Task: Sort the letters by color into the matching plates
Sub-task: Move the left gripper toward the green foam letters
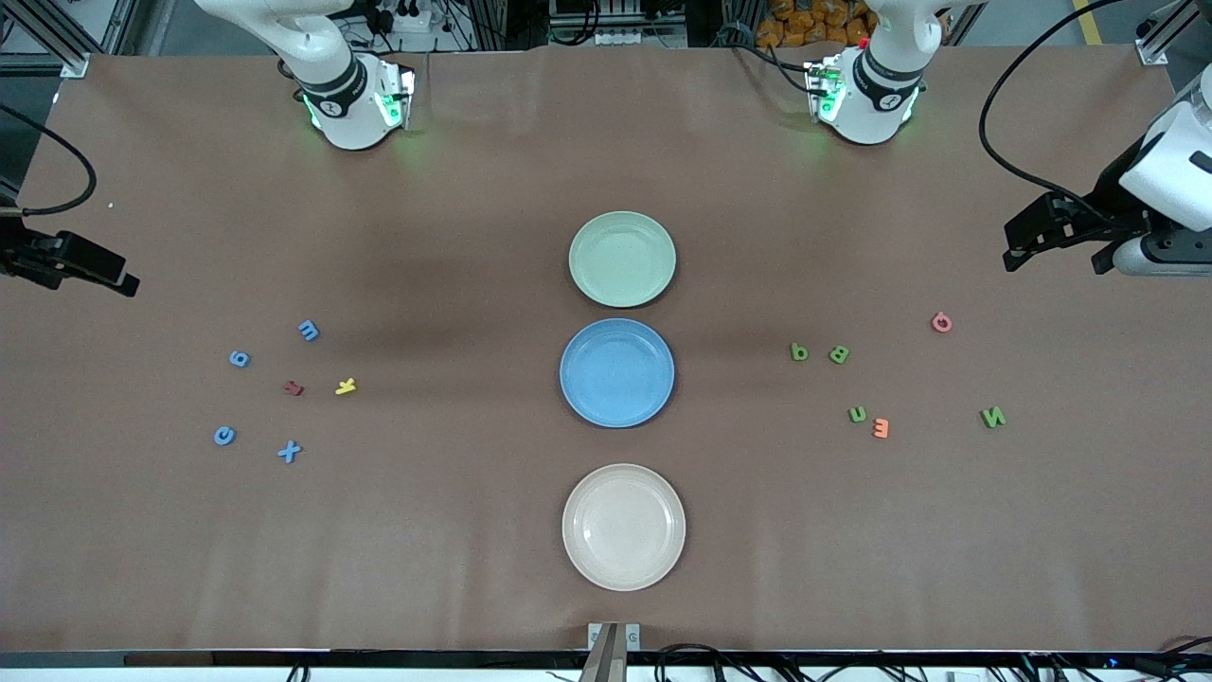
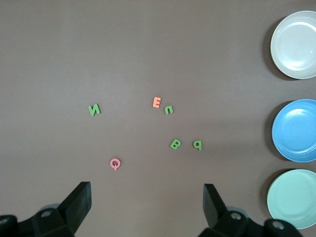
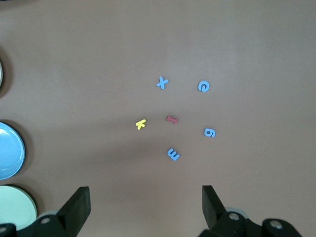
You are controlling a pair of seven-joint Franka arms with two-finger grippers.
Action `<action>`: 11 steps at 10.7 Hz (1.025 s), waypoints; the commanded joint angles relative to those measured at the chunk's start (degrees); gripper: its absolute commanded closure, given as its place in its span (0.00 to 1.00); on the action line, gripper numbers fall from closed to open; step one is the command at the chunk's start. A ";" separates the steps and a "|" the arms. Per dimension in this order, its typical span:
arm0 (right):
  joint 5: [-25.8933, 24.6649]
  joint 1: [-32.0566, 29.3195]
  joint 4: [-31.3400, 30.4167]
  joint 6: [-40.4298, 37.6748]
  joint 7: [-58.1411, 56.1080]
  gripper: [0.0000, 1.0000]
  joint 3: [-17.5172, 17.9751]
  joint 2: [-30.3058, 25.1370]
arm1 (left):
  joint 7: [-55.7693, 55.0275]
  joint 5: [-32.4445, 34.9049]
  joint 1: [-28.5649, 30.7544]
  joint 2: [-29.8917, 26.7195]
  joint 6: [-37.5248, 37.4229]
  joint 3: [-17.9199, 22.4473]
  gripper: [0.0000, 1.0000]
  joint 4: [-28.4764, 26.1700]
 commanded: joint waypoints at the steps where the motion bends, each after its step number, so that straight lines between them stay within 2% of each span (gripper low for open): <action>1: 0.36 0.10 0.25 -1.17 -0.60 0.00 0.09 0.02 | 0.34 0.73 0.09 -0.19 -1.02 -0.07 0.00 0.62; 7: 0.36 0.18 0.43 -1.08 -0.69 0.00 0.09 0.02 | 1.31 -3.05 1.58 2.70 -0.14 -0.07 0.00 -0.17; 9: 0.36 0.18 0.34 -1.08 -0.25 0.00 0.00 0.02 | 1.39 -3.14 1.41 4.89 2.22 -0.07 0.00 -1.04; 11: 0.36 -0.34 0.16 -1.17 0.19 0.00 0.00 0.02 | 1.39 -3.05 0.97 6.39 7.14 -0.42 0.00 -4.55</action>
